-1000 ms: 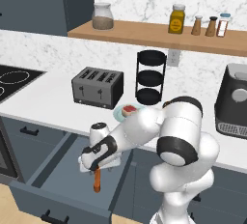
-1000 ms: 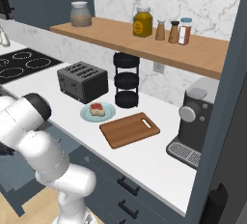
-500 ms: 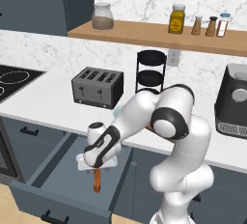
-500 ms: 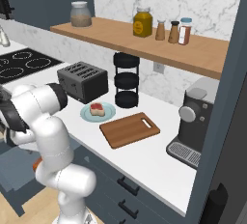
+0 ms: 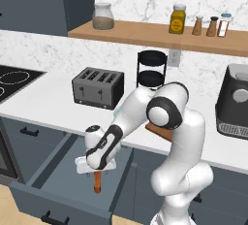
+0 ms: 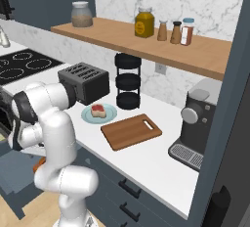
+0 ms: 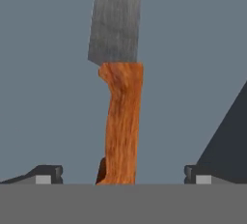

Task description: Pick up the knife from the drawer and place it on the cutting board. Then place the meat from the plate to the cutting board.

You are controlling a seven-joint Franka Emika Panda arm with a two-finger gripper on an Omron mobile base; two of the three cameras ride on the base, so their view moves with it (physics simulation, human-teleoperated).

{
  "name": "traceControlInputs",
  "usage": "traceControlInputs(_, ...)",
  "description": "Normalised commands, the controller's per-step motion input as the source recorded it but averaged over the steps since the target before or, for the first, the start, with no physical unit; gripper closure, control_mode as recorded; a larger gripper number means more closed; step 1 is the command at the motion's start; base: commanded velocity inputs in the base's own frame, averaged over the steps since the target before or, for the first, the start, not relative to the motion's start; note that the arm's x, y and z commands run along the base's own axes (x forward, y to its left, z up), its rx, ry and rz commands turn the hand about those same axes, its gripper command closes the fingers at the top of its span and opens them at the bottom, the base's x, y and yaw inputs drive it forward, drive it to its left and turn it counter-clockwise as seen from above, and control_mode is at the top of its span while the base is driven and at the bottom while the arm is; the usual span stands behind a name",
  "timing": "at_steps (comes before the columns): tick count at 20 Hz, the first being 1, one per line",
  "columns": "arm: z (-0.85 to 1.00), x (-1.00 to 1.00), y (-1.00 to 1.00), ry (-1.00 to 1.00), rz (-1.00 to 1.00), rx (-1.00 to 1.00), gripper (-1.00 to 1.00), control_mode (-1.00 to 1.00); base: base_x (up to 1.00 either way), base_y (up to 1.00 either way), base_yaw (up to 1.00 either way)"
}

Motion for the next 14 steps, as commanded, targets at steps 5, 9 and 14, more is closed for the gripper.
traceControlInputs(5, -0.34, 0.0, -0.01, 0.0, 0.0, -0.02, -1.0, -1.0, 0.0, 0.0, 0.0)
traceControlInputs(9, -0.3, 0.01, 0.0, 0.0, 0.0, -0.03, -1.0, -1.0, 0.0, 0.0, 0.0)
traceControlInputs(14, -0.37, 0.0, 0.11, 0.0, 0.0, -0.02, 1.0, -1.0, 0.0, 0.0, 0.0)
